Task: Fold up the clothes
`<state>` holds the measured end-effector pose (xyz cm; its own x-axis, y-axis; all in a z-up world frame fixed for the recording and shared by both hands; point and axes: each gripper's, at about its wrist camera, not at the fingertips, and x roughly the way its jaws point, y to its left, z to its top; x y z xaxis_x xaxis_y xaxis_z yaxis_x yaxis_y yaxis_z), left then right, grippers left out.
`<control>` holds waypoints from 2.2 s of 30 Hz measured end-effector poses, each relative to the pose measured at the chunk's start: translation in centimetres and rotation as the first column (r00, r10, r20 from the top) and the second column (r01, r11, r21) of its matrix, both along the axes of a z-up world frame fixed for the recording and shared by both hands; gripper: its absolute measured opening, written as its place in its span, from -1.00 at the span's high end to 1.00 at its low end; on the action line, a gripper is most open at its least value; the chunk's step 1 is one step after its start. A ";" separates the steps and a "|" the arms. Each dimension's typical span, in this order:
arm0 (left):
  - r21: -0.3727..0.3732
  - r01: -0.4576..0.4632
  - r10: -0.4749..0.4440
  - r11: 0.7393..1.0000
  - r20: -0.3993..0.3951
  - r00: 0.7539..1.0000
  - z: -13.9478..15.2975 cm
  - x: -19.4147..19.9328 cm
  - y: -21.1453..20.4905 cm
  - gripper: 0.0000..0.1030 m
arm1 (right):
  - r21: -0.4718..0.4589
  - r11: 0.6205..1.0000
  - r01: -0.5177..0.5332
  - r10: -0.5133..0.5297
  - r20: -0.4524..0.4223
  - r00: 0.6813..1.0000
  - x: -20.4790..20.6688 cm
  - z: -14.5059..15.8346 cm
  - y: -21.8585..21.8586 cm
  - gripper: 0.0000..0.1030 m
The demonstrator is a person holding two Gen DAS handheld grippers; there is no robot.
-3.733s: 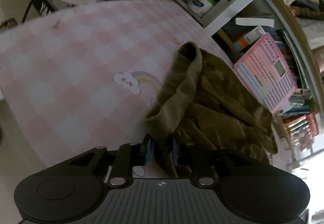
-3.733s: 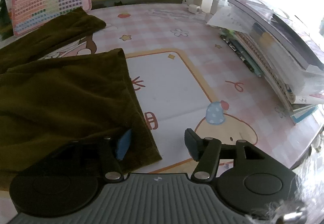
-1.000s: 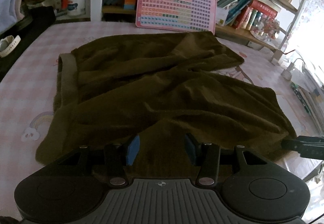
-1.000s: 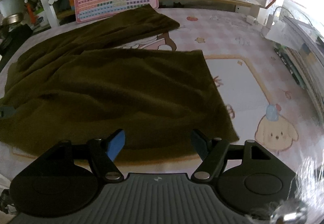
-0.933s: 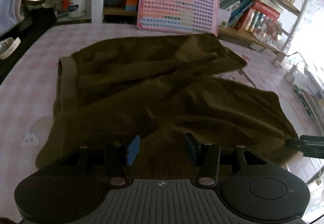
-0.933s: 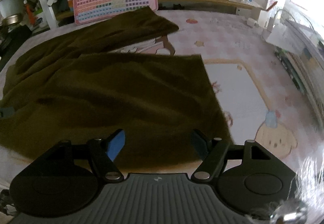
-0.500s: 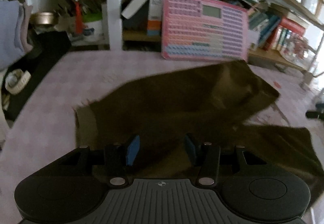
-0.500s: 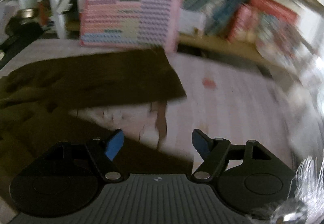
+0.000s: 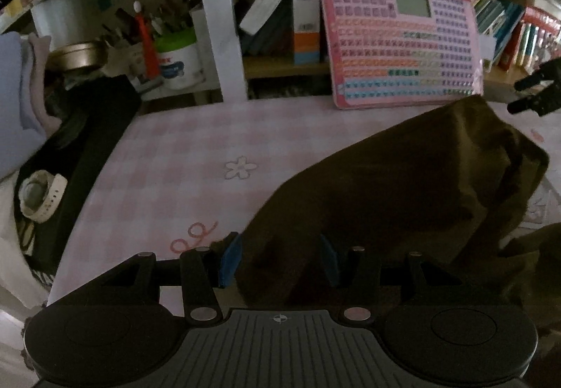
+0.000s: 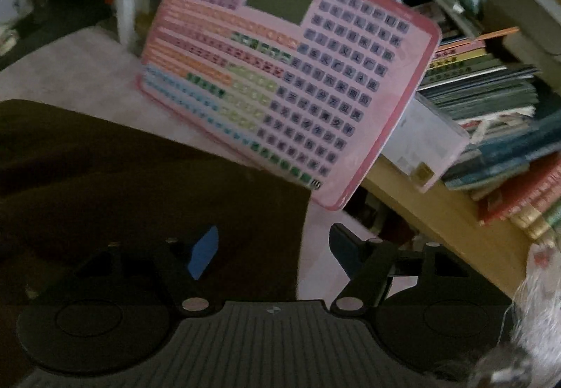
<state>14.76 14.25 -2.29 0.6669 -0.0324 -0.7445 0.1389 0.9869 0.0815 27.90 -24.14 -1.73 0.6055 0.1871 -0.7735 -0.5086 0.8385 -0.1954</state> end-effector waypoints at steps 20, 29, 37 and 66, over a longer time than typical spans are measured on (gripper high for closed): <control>-0.020 0.097 -0.099 0.995 -0.137 0.986 -3.8 5.5 1.5 0.11 | 0.133 0.991 0.016 0.004 -0.146 0.989 6.8 -5.1 -1.3 0.14; -0.007 0.148 -0.148 0.989 -0.104 0.983 -3.7 5.8 1.0 0.92 | 0.191 0.980 0.058 -0.031 -0.142 0.989 6.8 -4.7 -1.0 0.81; 0.003 0.178 -0.177 0.984 0.087 0.980 0.6 2.2 0.9 0.93 | 0.254 0.962 0.097 -0.118 0.069 0.991 0.2 2.2 -2.7 0.82; -0.634 -0.124 0.067 0.764 -0.112 0.991 -1.8 -21.6 7.9 0.38 | 0.433 0.500 0.750 -0.694 -0.318 0.646 -44.9 -2.1 -5.8 0.23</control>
<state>-6.84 22.13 -4.07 0.6330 -0.4579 -0.6242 0.0193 0.8154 -0.5786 -16.97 -29.96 -3.87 0.6408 0.0738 -0.7642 0.3285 0.8733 0.3597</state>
